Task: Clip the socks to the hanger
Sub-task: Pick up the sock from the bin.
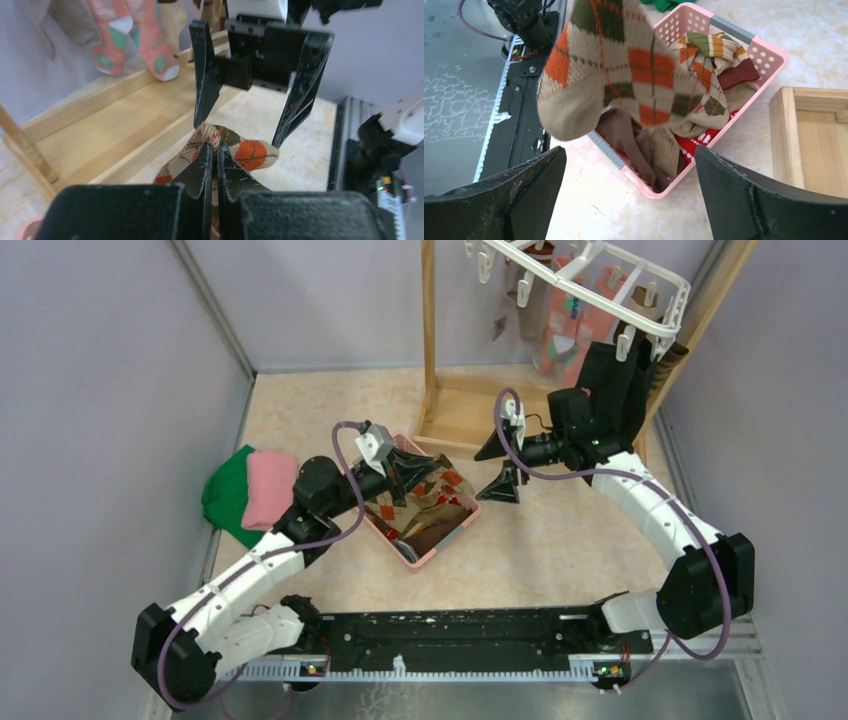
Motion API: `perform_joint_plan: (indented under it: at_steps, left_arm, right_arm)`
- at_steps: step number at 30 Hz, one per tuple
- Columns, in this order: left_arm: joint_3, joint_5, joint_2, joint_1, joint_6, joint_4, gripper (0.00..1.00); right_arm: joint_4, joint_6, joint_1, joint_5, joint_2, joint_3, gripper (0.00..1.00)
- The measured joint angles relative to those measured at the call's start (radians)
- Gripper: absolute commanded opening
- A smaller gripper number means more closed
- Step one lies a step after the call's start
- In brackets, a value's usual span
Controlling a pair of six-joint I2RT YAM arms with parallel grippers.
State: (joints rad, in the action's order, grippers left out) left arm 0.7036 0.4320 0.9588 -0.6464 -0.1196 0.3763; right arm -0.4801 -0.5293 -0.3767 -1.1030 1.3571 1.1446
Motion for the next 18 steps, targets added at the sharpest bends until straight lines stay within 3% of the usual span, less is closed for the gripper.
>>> perform_joint_plan:
  at_steps: [5, 12, 18]
  left_arm:
    - [-0.002, 0.196, 0.037, 0.076, -0.123, 0.169, 0.00]
    - [0.059, 0.515, 0.117, 0.121, -0.187, 0.245, 0.00]
    - [0.082, 0.663, 0.211, 0.122, -0.379, 0.469, 0.00]
  right_arm:
    - [0.019, -0.042, 0.000, -0.028, -0.005, -0.062, 0.98]
    - [-0.068, -0.332, 0.000, -0.090, -0.005, -0.098, 0.98]
    - [-0.066, -0.383, -0.014, -0.098, -0.005, -0.098, 0.98]
